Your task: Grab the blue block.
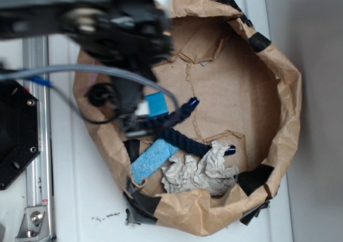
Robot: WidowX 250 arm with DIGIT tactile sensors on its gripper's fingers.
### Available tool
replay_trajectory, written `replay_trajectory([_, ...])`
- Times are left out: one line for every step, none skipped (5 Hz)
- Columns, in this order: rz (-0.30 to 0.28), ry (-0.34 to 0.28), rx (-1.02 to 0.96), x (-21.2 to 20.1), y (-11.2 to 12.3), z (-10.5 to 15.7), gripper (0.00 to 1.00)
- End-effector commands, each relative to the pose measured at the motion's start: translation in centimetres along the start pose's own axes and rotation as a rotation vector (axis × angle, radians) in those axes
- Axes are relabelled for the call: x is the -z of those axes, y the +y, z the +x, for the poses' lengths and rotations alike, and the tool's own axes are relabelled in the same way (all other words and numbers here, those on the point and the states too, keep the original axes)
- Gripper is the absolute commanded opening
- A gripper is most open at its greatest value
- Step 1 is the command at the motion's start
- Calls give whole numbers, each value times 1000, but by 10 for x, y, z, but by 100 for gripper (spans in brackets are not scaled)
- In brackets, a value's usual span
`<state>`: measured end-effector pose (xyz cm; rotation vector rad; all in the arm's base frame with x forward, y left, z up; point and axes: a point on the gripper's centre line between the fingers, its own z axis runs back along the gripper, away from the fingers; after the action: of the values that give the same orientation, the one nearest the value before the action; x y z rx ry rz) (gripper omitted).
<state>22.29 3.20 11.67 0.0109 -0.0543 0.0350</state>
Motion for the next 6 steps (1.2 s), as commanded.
replay_trajectory([37, 96, 74, 42, -29, -28, 100])
replay_trajectory([57, 113, 69, 61, -19, -37, 100])
replay_trajectory([4, 90, 86, 74, -10, -28, 100])
replay_trajectory([-32, 81, 68, 88, -10, -22, 100])
replay_trajectory([-17, 78, 79, 91, -22, -19, 100])
replay_trajectory([31, 64, 103, 97, -26, -13, 100])
